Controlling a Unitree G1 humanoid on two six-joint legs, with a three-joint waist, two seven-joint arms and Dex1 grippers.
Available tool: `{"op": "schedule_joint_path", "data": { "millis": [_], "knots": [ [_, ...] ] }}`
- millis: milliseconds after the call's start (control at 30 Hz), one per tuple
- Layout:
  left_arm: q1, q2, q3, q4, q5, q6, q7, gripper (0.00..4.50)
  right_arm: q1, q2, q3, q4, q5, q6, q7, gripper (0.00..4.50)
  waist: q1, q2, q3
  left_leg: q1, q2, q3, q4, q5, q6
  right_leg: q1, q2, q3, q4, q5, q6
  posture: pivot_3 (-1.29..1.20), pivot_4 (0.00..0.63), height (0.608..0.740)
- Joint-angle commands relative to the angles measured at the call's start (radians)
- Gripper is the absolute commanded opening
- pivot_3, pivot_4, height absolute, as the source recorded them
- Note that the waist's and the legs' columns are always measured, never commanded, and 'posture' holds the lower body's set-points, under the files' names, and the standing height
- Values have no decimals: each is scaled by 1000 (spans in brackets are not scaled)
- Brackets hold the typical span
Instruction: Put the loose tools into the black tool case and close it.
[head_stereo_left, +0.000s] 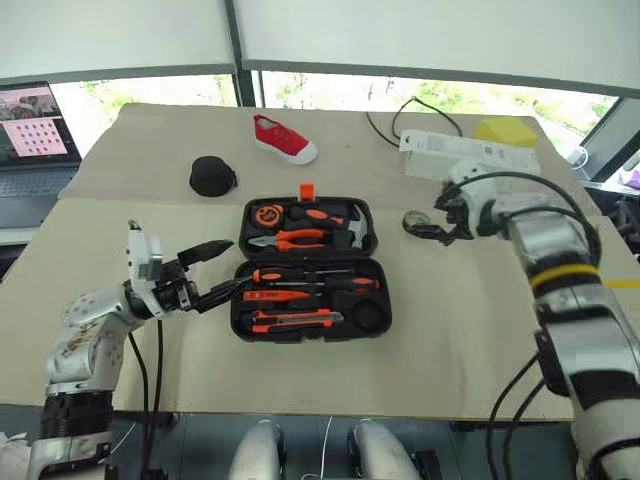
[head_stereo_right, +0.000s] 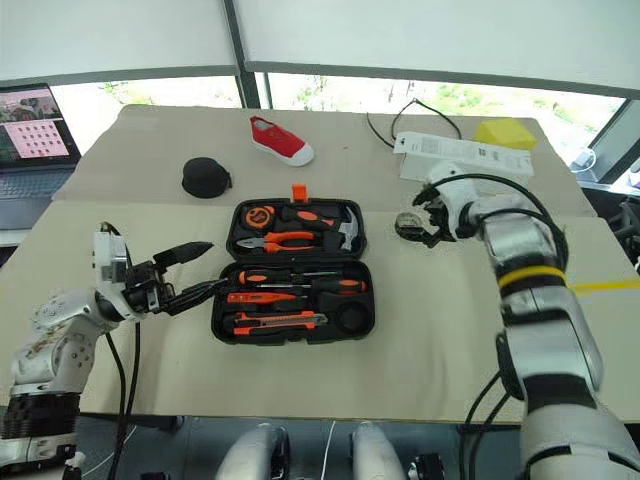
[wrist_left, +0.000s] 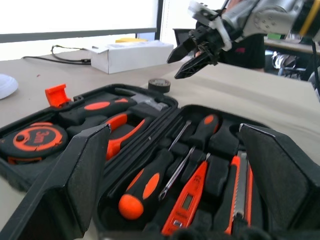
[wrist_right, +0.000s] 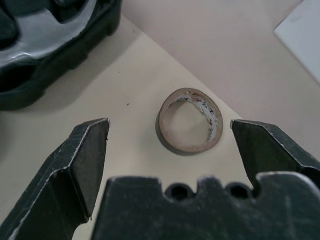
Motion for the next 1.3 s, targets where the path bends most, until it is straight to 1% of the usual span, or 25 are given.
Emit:
{"op": "schedule_joint_path", "data": {
  "millis": [33,200,267,300,367,400,433,467,533,567,600,667,733,800,833,867,900,933,1000,1033,1067,1133,1200,1267,1300],
  "knots": [
    [3,20,-1,-78,5,-25,-1,4425,-107,55,22,183,-69,-110,2,4500,0,0,0,0,0,0,0,0,0,0,0,0,0,0,0,0,150,740],
    [44,38,8,-97,13,-35,1,4425,-147,102,33,308,-127,-180,-14,4500,-2,0,0,0,0,1,0,0,0,1,-1,-1,0,0,0,0,150,740],
    [69,41,24,-115,5,-36,11,4500,-159,124,24,341,-141,-172,-37,3968,-3,0,0,0,0,1,0,0,0,1,-1,-1,0,0,0,0,150,740],
    [77,44,31,-121,1,-36,14,4500,-165,134,19,355,-144,-163,-47,3781,-6,0,0,1,0,1,0,0,0,1,-1,-1,0,0,0,0,150,740],
    [81,49,39,-124,0,-37,18,4500,-174,148,6,373,-146,-152,-65,3022,-13,0,0,2,0,0,0,0,-1,1,-1,-1,0,0,0,0,150,740],
    [78,51,40,-122,1,-39,19,4500,-176,152,1,380,-146,-151,-70,2713,-14,0,0,3,0,0,0,1,-1,1,-1,-1,0,0,0,0,150,740],
    [74,54,41,-120,1,-39,19,4500,-179,156,-8,385,-143,-151,-78,2259,-14,0,0,4,0,0,0,1,-2,1,-1,-1,1,1,0,0,150,740],
    [70,55,41,-119,2,-38,19,4500,-180,159,-15,389,-142,-153,-83,2023,-14,0,0,5,0,0,0,2,-3,2,-1,-1,1,1,0,0,150,740],
    [63,57,39,-119,3,-42,16,4500,-181,161,-30,392,-138,-175,-83,1315,-14,0,0,7,0,0,0,2,-3,3,0,-1,1,1,-1,0,150,740],
    [62,59,35,-121,3,-43,14,4500,-182,158,-36,390,-138,-192,-70,1057,-14,0,0,7,0,0,0,2,-3,3,0,-1,1,1,-1,0,150,740],
    [61,60,31,-123,4,-46,9,4500,-182,153,-41,386,-139,-207,-57,664,-15,0,0,7,0,0,0,2,-3,3,0,0,1,1,-1,0,150,740],
    [64,62,23,-129,5,-52,-3,4500,-187,136,-48,371,-137,-250,-18,14,-16,0,0,7,0,0,0,2,-3,3,0,0,1,1,-1,0,150,740],
    [72,67,15,-134,7,-65,-28,4500,-201,120,-63,334,-117,-276,71,14,-16,1,0,6,0,0,0,2,-3,3,0,0,1,1,-1,0,150,740],
    [93,76,11,-147,-2,-75,-71,4500,-218,119,-94,263,-66,-230,191,14,-16,1,0,6,0,0,0,2,-3,2,0,0,1,1,-1,0,150,740],
    [115,89,10,-160,-13,-70,-102,4500,-209,118,-102,148,-15,-128,292,14,-17,1,1,6,0,0,0,2,-3,2,0,0,1,1,-1,0,150,740],
    [136,102,9,-167,-18,-72,-132,4500,-177,115,-96,-9,38,-22,384,14,-20,2,1,6,0,0,0,2,-3,2,0,0,1,1,-1,0,150,740],
    [161,121,6,-169,-17,-79,-170,4500,-124,110,-81,-212,102,127,447,14,-23,2,1,6,2,0,0,2,-3,2,1,0,1,1,-1,0,150,740],
    [180,134,4,-167,-11,-92,-198,4500,-67,103,-68,-400,161,263,479,14,-23,2,1,6,2,-1,-1,2,-3,1,1,1,2,1,-1,0,150,740],
    [201,148,0,-154,-5,-115,-237,4500,39,76,-38,-703,250,471,485,14,-18,3,1,7,4,-7,-3,2,-3,2,3,-2,3,1,-1,0,150,740],
    [206,151,-1,-147,-2,-127,-249,4500,82,56,-20,-816,284,552,486,14,-12,3,1,7,4,-8,-3,2,-3,2,3,-3,3,1,-2,0,150,740],
    [209,153,-4,-139,-2,-140,-266,4500,120,34,-1,-918,317,621,486,14,-4,3,1,7,4,-9,-3,2,-3,2,3,-3,2,1,-2,0,150,740],
    [218,154,-13,-124,8,-165,-287,4500,218,10,44,-1118,354,710,438,14,10,2,1,7,2,-10,-2,2,-3,3,1,-4,2,0,-3,0,150,740],
    [222,150,-19,-125,9,-170,-290,4500,298,-10,79,-1240,370,753,395,14,18,2,1,6,1,-8,1,2,-3,3,0,-4,2,0,-2,0,150,740],
    [222,142,-23,-136,3,-166,-282,4500,352,-35,100,-1285,371,759,358,14,18,2,2,5,1,-6,4,2,-3,4,0,-4,2,1,-2,0,150,740],
    [224,139,-25,-143,0,-164,-278,4500,371,-51,119,-1284,347,733,332,14,16,2,2,5,1,-5,5,2,-3,4,0,-4,2,1,-1,0,150,740]
  ]
}}
